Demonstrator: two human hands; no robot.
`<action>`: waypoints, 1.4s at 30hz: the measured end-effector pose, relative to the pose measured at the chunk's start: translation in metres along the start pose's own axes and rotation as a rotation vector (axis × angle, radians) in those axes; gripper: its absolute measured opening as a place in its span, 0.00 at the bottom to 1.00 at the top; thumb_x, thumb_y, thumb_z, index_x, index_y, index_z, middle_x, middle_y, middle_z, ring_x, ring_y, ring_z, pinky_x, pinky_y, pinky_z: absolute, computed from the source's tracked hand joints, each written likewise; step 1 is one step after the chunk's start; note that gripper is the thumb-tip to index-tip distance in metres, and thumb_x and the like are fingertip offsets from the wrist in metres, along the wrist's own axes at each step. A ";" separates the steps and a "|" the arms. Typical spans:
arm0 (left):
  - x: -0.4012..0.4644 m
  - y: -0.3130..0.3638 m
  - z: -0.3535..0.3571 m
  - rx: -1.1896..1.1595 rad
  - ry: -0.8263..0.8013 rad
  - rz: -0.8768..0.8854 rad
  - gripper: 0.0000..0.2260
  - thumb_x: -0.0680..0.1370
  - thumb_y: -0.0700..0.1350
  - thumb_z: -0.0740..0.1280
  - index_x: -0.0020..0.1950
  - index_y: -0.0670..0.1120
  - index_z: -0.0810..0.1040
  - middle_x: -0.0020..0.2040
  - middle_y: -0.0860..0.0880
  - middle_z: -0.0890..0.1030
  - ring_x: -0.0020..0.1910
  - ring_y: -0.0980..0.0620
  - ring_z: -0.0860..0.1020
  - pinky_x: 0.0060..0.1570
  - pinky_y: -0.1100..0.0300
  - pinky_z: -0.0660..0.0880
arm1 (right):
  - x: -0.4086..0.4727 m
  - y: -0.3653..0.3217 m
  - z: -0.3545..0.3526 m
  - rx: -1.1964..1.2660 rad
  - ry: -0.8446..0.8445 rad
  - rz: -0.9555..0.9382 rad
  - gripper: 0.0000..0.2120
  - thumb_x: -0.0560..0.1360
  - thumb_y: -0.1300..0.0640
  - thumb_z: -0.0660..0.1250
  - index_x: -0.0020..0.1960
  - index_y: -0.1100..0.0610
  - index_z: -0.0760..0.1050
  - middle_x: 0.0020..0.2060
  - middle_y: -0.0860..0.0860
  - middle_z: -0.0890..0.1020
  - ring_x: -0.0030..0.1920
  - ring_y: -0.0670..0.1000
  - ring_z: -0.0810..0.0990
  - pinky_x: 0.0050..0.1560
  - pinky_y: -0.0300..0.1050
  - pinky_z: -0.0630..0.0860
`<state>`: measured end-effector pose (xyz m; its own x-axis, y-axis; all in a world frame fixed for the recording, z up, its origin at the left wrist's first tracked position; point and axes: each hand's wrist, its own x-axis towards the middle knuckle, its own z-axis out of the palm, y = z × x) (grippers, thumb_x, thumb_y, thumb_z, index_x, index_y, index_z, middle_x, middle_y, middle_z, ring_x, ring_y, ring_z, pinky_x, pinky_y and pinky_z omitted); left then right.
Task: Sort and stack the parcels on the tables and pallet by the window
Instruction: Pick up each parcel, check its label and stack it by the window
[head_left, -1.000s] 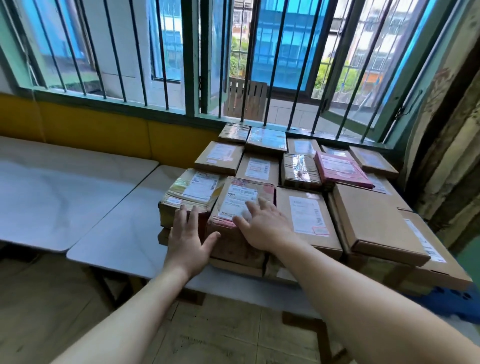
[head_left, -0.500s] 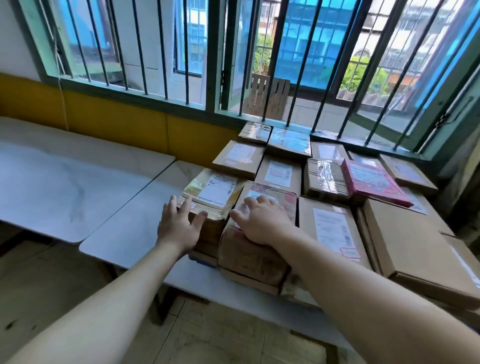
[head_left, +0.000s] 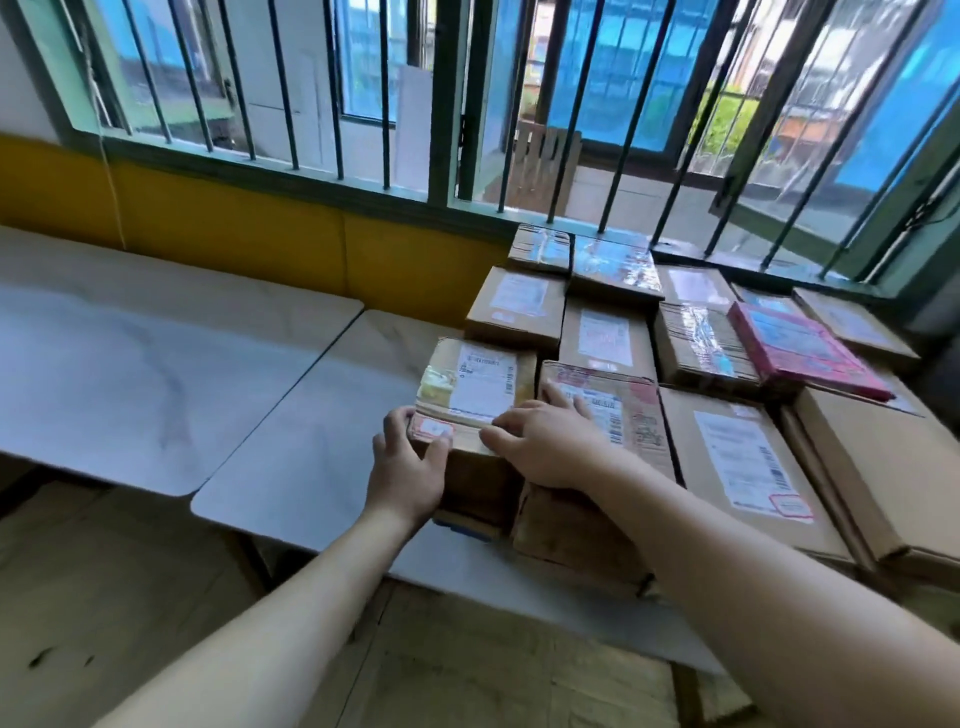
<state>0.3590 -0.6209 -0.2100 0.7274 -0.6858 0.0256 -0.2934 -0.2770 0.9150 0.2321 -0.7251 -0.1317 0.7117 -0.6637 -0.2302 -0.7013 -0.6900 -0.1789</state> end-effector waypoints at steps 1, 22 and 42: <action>-0.001 -0.001 -0.003 -0.010 -0.020 0.000 0.16 0.79 0.49 0.63 0.64 0.51 0.62 0.61 0.45 0.67 0.55 0.48 0.70 0.55 0.54 0.70 | -0.003 -0.001 0.000 0.000 -0.001 0.002 0.26 0.80 0.34 0.50 0.71 0.43 0.71 0.76 0.46 0.66 0.79 0.54 0.42 0.76 0.63 0.37; 0.103 0.028 -0.018 -0.322 -0.428 -0.181 0.27 0.80 0.52 0.64 0.76 0.49 0.59 0.70 0.47 0.69 0.62 0.45 0.76 0.62 0.46 0.74 | 0.056 0.031 -0.027 0.153 0.214 0.277 0.34 0.80 0.37 0.56 0.80 0.50 0.52 0.79 0.55 0.54 0.79 0.56 0.51 0.77 0.53 0.51; 0.181 0.032 0.036 -0.623 -0.746 -0.138 0.20 0.82 0.59 0.46 0.55 0.52 0.74 0.44 0.56 0.85 0.44 0.62 0.83 0.43 0.67 0.78 | 0.150 0.073 -0.041 0.269 0.212 0.452 0.35 0.80 0.35 0.51 0.81 0.49 0.47 0.80 0.53 0.50 0.79 0.56 0.49 0.77 0.57 0.51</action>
<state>0.4591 -0.7780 -0.1909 0.0894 -0.9826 -0.1626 0.3007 -0.1290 0.9449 0.2897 -0.8868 -0.1400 0.3110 -0.9388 -0.1482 -0.9039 -0.2440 -0.3512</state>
